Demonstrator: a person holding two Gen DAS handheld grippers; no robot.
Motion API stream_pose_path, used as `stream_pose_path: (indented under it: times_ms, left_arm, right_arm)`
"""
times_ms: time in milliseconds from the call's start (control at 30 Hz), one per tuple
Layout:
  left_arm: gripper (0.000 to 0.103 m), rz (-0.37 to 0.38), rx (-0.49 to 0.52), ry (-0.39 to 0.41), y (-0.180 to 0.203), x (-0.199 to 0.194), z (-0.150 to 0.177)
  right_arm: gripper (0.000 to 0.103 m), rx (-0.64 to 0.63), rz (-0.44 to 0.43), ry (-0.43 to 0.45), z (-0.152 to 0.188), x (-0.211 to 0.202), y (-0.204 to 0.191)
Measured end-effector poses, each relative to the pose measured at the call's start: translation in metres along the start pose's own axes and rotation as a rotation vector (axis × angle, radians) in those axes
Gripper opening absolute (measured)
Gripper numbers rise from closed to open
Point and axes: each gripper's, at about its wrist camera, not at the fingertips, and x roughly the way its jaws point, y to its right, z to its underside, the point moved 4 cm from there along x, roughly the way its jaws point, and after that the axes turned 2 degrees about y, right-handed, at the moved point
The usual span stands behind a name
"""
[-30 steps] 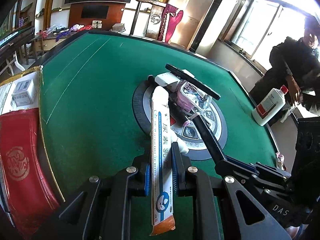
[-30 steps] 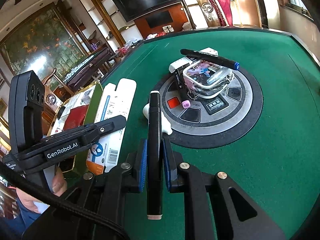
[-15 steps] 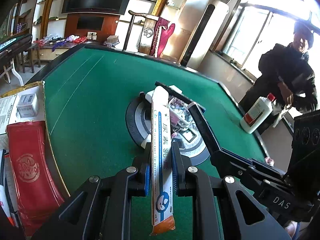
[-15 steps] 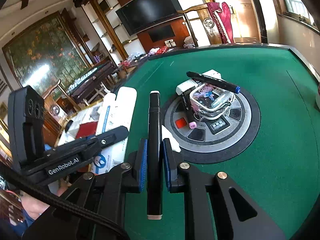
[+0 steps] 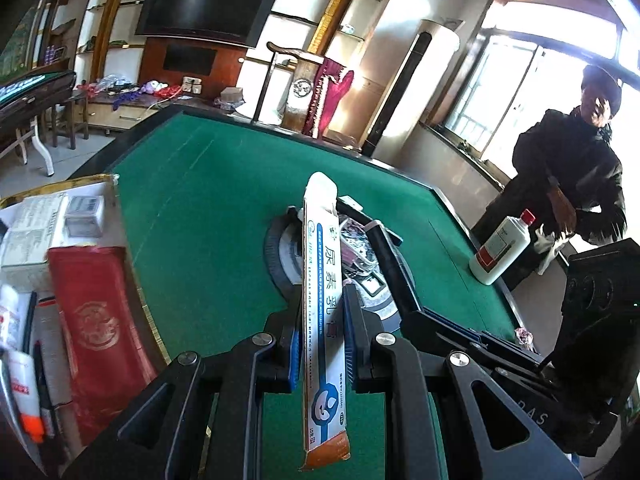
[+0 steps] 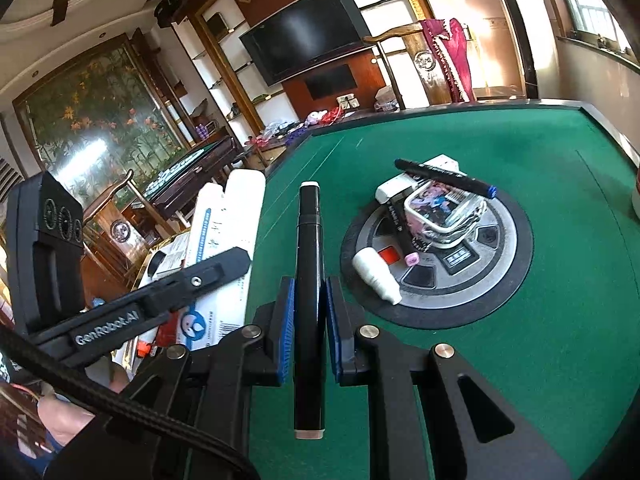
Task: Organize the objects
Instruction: 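Lift the cream box and marker and carry them toward the tray, then lower the cream box and marker into the tray and open both tools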
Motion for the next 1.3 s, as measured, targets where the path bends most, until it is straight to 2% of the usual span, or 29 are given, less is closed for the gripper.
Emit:
stream_pose_path:
  times_ms: [467,800,1300]
  left_arm:
    - [0.014,-0.026,-0.102,0.052,-0.042,-0.046,0.003]
    - [0.014,-0.023,-0.135,0.09,-0.063,-0.069,0.008]
    - [0.014,-0.087,-0.234,0.115,-0.134,-0.102,0.03]
  right_arm:
    - [0.013,-0.023,-0.054,-0.03,0.015,0.012,-0.031]
    - [0.013,-0.009,-0.084,-0.061,0.022,0.025,-0.044]
    - [0.013,-0.07,-0.178,-0.128,0.041,0.06,-0.109]
